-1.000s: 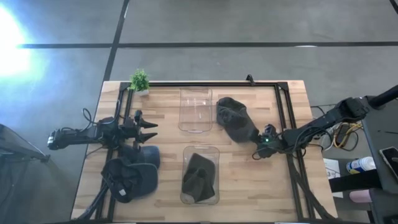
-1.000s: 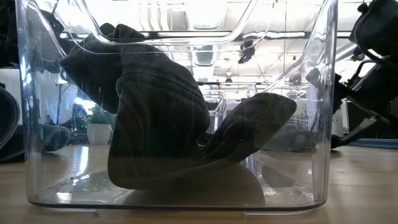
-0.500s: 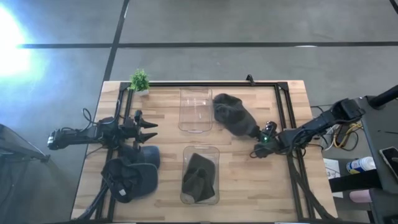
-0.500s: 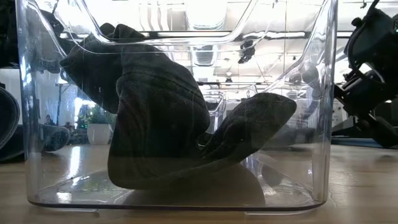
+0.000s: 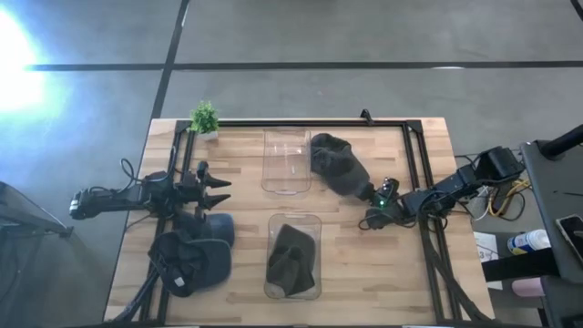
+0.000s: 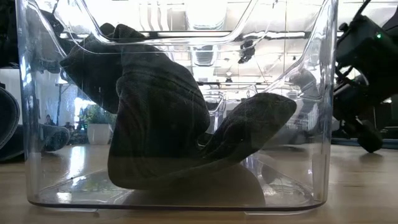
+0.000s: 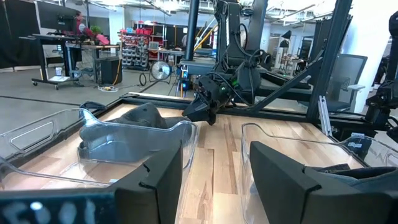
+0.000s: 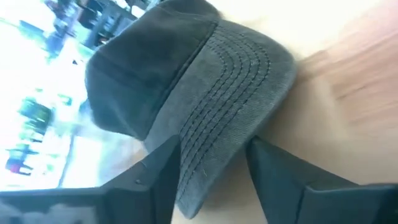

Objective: Pick & Place hat
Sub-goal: Put the black cap into the bottom transparent bin

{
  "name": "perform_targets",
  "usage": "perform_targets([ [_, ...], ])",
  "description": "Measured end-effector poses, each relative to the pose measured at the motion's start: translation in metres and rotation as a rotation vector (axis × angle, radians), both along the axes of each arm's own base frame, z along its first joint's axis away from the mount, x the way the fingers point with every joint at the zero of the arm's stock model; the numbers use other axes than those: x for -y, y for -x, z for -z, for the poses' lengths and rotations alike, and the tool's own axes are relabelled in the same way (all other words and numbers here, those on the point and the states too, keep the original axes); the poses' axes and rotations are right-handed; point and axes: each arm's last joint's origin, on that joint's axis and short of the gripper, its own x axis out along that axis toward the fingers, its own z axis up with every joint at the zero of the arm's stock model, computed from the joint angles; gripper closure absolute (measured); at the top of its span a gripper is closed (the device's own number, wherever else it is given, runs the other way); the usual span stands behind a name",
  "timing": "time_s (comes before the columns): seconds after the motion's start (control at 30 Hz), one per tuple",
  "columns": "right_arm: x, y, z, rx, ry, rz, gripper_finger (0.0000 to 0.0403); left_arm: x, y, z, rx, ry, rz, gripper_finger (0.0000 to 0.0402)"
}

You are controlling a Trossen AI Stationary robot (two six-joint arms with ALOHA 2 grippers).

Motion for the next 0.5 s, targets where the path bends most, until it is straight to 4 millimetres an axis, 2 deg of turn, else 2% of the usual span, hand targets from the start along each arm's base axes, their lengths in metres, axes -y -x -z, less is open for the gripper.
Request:
perform_targets([
  [0.37, 0.0031, -0.0006, -0.0044, 0.039, 0.032, 0.030, 0.0371, 0.0000, 0.0000, 0.0000, 0.000, 0.000, 0.000, 0.0220],
  [0.5, 0.0030, -0.0016, -0.0091, 0.048, 0.051, 0.018, 0.0388, 0.0000, 0.0000, 0.0000, 0.000, 0.000, 0.000, 0.0220],
])
